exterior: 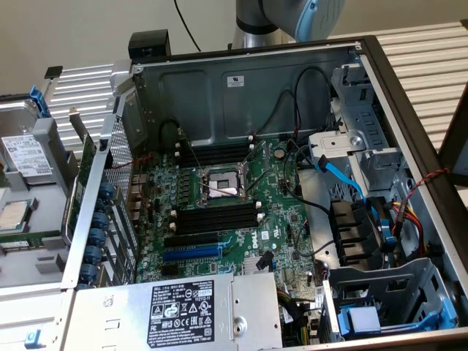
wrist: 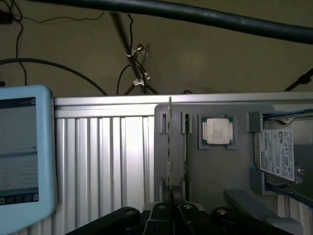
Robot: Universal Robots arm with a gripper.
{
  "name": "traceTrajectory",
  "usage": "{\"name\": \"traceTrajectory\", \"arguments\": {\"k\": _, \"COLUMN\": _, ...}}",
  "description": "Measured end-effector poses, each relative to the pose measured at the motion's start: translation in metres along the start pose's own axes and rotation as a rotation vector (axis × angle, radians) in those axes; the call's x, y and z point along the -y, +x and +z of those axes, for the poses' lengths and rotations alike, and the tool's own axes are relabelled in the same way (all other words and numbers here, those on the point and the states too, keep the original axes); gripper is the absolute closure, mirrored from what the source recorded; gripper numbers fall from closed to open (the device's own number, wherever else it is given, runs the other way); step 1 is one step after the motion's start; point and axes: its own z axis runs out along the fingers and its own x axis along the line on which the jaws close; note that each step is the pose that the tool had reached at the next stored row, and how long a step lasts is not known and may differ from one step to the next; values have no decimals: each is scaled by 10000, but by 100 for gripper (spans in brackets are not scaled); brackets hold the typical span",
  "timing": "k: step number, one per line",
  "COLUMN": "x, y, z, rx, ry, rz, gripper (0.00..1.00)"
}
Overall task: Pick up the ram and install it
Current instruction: 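Pick up the ram and move it above insertion slot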
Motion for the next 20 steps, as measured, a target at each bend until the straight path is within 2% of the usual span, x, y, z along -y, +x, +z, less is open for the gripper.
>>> {"name": "traceTrajectory", "arguments": {"k": 13, "x": -11, "y": 1, "z": -592, "rx": 0, "ry": 1, "rz": -1, "gripper": 87}}
{"name": "traceTrajectory", "arguments": {"k": 20, "x": 57, "y": -1, "z": -916, "rx": 0, "ry": -1, "rz": 0, "gripper": 87}}
